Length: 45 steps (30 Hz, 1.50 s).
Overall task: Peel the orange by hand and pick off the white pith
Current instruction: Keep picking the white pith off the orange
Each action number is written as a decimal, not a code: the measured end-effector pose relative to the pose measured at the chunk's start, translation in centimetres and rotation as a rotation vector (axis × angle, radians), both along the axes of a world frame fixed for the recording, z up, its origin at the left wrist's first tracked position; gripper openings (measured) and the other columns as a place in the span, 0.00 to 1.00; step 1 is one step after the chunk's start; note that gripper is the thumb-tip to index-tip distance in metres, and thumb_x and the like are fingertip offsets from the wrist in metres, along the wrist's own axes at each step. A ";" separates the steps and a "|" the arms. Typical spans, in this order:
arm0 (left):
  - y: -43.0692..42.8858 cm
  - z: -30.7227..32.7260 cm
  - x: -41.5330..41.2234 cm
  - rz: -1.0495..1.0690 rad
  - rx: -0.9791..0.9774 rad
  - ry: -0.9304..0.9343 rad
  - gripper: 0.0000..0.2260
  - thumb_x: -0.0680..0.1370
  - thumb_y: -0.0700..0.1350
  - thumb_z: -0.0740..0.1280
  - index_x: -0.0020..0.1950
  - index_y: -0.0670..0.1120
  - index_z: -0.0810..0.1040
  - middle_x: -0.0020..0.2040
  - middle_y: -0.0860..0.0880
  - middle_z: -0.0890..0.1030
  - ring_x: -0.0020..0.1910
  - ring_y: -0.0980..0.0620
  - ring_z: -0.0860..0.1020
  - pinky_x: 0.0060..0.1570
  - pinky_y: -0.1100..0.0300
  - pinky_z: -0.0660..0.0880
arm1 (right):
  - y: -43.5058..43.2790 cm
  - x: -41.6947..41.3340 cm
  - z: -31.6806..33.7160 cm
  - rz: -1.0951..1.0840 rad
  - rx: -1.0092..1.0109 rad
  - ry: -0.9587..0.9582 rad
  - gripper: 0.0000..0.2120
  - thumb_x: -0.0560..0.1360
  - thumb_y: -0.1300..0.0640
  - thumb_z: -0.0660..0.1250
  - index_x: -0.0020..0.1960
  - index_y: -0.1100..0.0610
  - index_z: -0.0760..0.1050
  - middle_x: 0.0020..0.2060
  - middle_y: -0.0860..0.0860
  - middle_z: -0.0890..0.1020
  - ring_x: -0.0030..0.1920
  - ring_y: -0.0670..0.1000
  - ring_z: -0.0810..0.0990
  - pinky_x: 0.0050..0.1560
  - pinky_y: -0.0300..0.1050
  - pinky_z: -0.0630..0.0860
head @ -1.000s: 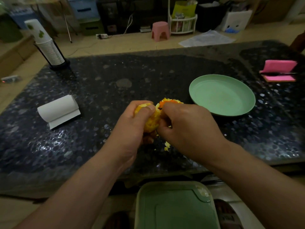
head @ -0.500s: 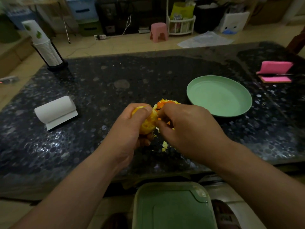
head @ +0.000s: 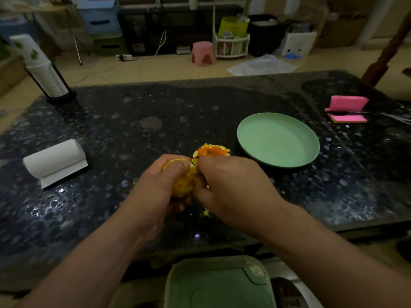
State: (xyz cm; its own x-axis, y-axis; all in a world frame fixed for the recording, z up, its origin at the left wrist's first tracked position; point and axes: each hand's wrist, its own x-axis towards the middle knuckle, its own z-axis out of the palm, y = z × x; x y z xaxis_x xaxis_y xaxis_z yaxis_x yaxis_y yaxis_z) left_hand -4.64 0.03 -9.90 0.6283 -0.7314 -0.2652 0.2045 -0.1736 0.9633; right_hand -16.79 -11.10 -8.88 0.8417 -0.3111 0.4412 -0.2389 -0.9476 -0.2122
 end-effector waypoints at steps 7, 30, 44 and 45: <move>-0.2 -0.2 -0.4 -0.027 -0.023 -0.065 0.09 0.83 0.50 0.65 0.56 0.53 0.84 0.48 0.42 0.85 0.40 0.47 0.79 0.31 0.56 0.73 | 0.0 -0.1 0.0 0.006 0.073 -0.035 0.16 0.74 0.50 0.72 0.42 0.45 0.62 0.32 0.42 0.67 0.32 0.47 0.62 0.30 0.41 0.52; 0.6 1.4 -0.5 -0.058 -0.157 0.177 0.15 0.83 0.45 0.60 0.64 0.44 0.80 0.43 0.43 0.82 0.31 0.49 0.74 0.24 0.61 0.68 | -1.5 -0.8 -0.7 -0.021 0.624 -0.149 0.08 0.76 0.55 0.73 0.39 0.50 0.78 0.30 0.45 0.78 0.30 0.44 0.74 0.32 0.44 0.72; 0.6 0.6 0.4 -0.021 -0.114 0.384 0.16 0.81 0.49 0.62 0.66 0.46 0.82 0.50 0.42 0.82 0.33 0.49 0.75 0.24 0.64 0.69 | -1.9 0.8 -1.2 -0.060 0.620 -0.068 0.10 0.84 0.56 0.62 0.49 0.48 0.80 0.38 0.41 0.79 0.40 0.41 0.76 0.41 0.44 0.71; 0.6 0.5 0.4 -0.018 -0.108 0.379 0.16 0.81 0.49 0.62 0.66 0.47 0.81 0.50 0.42 0.82 0.33 0.49 0.75 0.25 0.64 0.70 | -1.8 0.8 -1.1 -0.052 0.565 -0.078 0.08 0.84 0.52 0.63 0.49 0.47 0.80 0.41 0.42 0.79 0.44 0.41 0.77 0.44 0.46 0.73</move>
